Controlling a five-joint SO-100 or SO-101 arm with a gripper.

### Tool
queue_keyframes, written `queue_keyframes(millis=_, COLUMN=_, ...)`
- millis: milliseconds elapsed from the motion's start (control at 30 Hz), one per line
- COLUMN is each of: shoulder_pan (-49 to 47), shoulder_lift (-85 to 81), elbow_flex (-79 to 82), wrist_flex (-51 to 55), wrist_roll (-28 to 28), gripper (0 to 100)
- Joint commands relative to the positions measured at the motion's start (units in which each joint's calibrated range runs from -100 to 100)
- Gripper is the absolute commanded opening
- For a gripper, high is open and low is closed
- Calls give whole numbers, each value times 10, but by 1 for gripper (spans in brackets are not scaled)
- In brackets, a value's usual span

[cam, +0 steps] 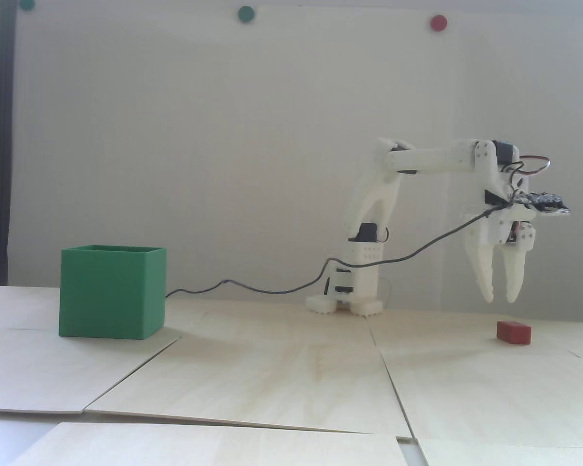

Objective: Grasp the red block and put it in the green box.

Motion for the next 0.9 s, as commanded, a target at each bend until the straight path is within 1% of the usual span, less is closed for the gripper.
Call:
queue_keyframes(millis=0, shoulder_pan=-57, shoulder_lift=-21, elbow_flex=-43, wrist_flex=16, wrist_roll=-8, gripper=12)
queue_keyframes(millis=67, shoulder_pan=-63, shoulder_lift=-18, elbow_flex=-43, wrist_flex=10, wrist_roll=-21, gripper=12)
queue_keyframes(millis=433, shoulder_pan=-61, shoulder_lift=-8, elbow_flex=-42, wrist_flex=10, wrist_roll=-22, gripper=12)
queue_keyframes(millis=633, shoulder_pan=-59, shoulder_lift=39, elbow_flex=-42, wrist_flex=10, wrist_roll=-24, gripper=12)
queue_keyframes(millis=767, shoulder_pan=-55, shoulder_lift=43, elbow_flex=-48, wrist_flex=8, wrist_roll=-45, gripper=13)
queue_keyframes(millis=867, shoulder_pan=-55, shoulder_lift=43, elbow_flex=-49, wrist_flex=8, wrist_roll=-48, gripper=13)
